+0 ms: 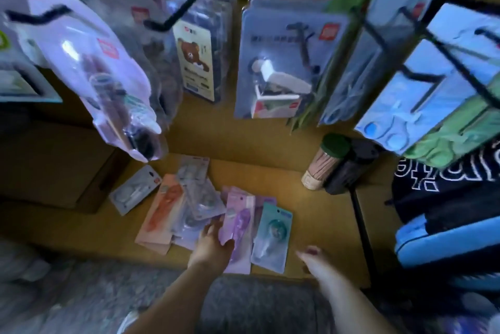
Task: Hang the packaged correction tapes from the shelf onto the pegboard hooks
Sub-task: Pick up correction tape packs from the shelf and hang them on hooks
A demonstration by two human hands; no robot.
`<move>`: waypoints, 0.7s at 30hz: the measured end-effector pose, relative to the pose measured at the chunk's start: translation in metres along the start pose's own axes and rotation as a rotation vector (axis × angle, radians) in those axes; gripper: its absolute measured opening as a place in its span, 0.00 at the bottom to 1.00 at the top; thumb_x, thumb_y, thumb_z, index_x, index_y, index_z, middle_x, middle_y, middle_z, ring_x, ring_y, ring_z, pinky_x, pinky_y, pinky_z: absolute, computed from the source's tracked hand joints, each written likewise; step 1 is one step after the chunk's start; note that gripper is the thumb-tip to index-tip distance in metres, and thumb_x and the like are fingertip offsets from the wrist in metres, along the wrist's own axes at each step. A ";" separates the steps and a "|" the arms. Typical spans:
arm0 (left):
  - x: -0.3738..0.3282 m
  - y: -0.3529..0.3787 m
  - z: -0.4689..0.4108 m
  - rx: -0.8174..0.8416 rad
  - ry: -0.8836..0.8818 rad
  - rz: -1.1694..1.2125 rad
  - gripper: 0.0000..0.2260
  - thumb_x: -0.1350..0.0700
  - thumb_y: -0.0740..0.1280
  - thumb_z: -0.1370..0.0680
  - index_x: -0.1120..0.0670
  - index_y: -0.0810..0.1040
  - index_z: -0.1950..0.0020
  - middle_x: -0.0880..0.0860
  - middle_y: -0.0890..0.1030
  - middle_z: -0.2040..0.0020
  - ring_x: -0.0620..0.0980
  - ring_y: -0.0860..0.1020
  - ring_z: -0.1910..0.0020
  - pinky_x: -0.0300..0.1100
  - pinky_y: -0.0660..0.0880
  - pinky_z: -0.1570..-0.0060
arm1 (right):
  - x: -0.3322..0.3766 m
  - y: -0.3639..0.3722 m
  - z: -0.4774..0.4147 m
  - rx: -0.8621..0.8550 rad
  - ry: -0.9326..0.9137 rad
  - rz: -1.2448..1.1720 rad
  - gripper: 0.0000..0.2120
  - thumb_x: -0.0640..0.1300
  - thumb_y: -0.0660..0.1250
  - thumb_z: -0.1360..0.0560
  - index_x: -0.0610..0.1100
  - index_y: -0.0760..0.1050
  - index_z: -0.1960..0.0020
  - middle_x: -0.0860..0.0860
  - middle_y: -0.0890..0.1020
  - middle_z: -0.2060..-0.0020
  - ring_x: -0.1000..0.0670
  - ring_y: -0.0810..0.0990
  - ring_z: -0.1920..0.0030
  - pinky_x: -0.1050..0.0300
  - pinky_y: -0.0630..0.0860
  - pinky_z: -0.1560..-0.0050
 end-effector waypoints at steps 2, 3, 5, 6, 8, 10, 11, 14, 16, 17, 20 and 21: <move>0.014 0.011 -0.012 0.019 -0.021 0.044 0.30 0.59 0.60 0.23 0.50 0.50 0.24 0.57 0.61 0.26 0.58 0.63 0.29 0.50 0.65 0.33 | -0.007 0.008 -0.015 0.006 0.036 -0.055 0.23 0.43 0.66 0.26 0.35 0.66 0.34 0.42 0.73 0.45 0.46 0.70 0.47 0.50 0.69 0.40; 0.019 0.014 -0.015 0.013 -0.031 0.068 0.31 0.61 0.60 0.24 0.49 0.50 0.25 0.57 0.62 0.26 0.59 0.64 0.30 0.51 0.66 0.34 | -0.008 0.012 -0.022 0.003 0.037 -0.099 0.24 0.42 0.66 0.26 0.35 0.65 0.33 0.40 0.73 0.41 0.45 0.71 0.44 0.50 0.69 0.41; 0.026 0.016 -0.020 -0.031 -0.033 0.102 0.31 0.64 0.59 0.25 0.50 0.52 0.25 0.56 0.62 0.26 0.58 0.65 0.30 0.47 0.65 0.33 | -0.008 0.019 -0.032 -0.008 0.043 -0.154 0.24 0.40 0.65 0.25 0.33 0.63 0.32 0.38 0.71 0.35 0.40 0.71 0.36 0.49 0.67 0.37; 0.027 0.016 -0.022 -0.049 -0.025 0.116 0.31 0.66 0.58 0.25 0.51 0.52 0.25 0.54 0.60 0.25 0.56 0.63 0.28 0.44 0.64 0.32 | -0.006 0.021 -0.036 -0.014 0.038 -0.177 0.24 0.37 0.65 0.25 0.31 0.63 0.32 0.36 0.70 0.34 0.38 0.69 0.34 0.47 0.66 0.35; 0.024 0.017 -0.026 -0.057 -0.021 0.163 0.30 0.66 0.59 0.26 0.53 0.54 0.25 0.52 0.59 0.24 0.53 0.61 0.27 0.41 0.61 0.33 | -0.003 0.029 -0.043 0.003 0.058 -0.277 0.25 0.33 0.64 0.25 0.31 0.60 0.31 0.35 0.67 0.32 0.37 0.68 0.32 0.44 0.64 0.34; 0.018 0.017 -0.030 -0.049 -0.029 0.258 0.31 0.61 0.60 0.29 0.55 0.57 0.26 0.54 0.63 0.26 0.54 0.63 0.28 0.41 0.63 0.35 | 0.002 0.039 -0.048 0.035 0.072 -0.334 0.26 0.33 0.63 0.25 0.32 0.59 0.30 0.35 0.67 0.31 0.37 0.67 0.31 0.44 0.64 0.33; 0.016 0.017 -0.033 -0.051 -0.037 0.296 0.33 0.57 0.59 0.33 0.55 0.58 0.27 0.55 0.65 0.28 0.54 0.65 0.29 0.41 0.63 0.35 | 0.004 0.045 -0.051 0.046 0.065 -0.305 0.26 0.35 0.63 0.24 0.32 0.59 0.30 0.35 0.67 0.31 0.37 0.67 0.31 0.45 0.64 0.32; 0.021 0.018 -0.040 -0.076 -0.076 0.346 0.36 0.56 0.59 0.37 0.55 0.61 0.28 0.56 0.69 0.30 0.56 0.68 0.32 0.42 0.65 0.36 | 0.012 0.059 -0.053 0.079 0.060 -0.242 0.32 0.40 0.67 0.26 0.34 0.56 0.28 0.36 0.66 0.30 0.38 0.67 0.31 0.46 0.64 0.30; 0.023 0.020 -0.041 -0.071 -0.093 0.330 0.36 0.56 0.61 0.36 0.54 0.60 0.27 0.55 0.70 0.30 0.56 0.69 0.33 0.42 0.66 0.37 | 0.018 0.064 -0.054 0.092 0.042 -0.237 0.34 0.40 0.68 0.27 0.34 0.55 0.27 0.36 0.64 0.29 0.38 0.66 0.30 0.47 0.64 0.31; 0.022 0.021 -0.041 -0.058 -0.095 0.326 0.36 0.55 0.62 0.35 0.53 0.59 0.27 0.54 0.70 0.30 0.56 0.69 0.33 0.42 0.67 0.37 | 0.019 0.067 -0.057 0.101 0.030 -0.217 0.35 0.41 0.67 0.27 0.35 0.53 0.27 0.37 0.63 0.28 0.39 0.65 0.29 0.48 0.63 0.32; 0.020 0.023 -0.042 -0.029 -0.076 0.312 0.38 0.52 0.61 0.38 0.51 0.58 0.27 0.53 0.70 0.31 0.55 0.69 0.34 0.41 0.67 0.38 | 0.023 0.073 -0.062 0.128 -0.007 -0.195 0.37 0.43 0.67 0.27 0.36 0.50 0.26 0.39 0.60 0.27 0.39 0.62 0.28 0.48 0.62 0.31; 0.020 0.023 -0.041 -0.027 -0.084 0.317 0.39 0.51 0.61 0.39 0.51 0.57 0.27 0.53 0.69 0.31 0.55 0.69 0.34 0.41 0.67 0.38 | 0.023 0.073 -0.064 0.124 -0.008 -0.202 0.38 0.43 0.68 0.27 0.36 0.50 0.26 0.38 0.60 0.27 0.39 0.63 0.28 0.48 0.62 0.31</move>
Point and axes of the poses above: each hand's wrist, its own z-axis away from the middle knuckle, its own y-axis out of the palm, x = y × z, the point moved 9 cm from there along -z, towards the middle knuckle
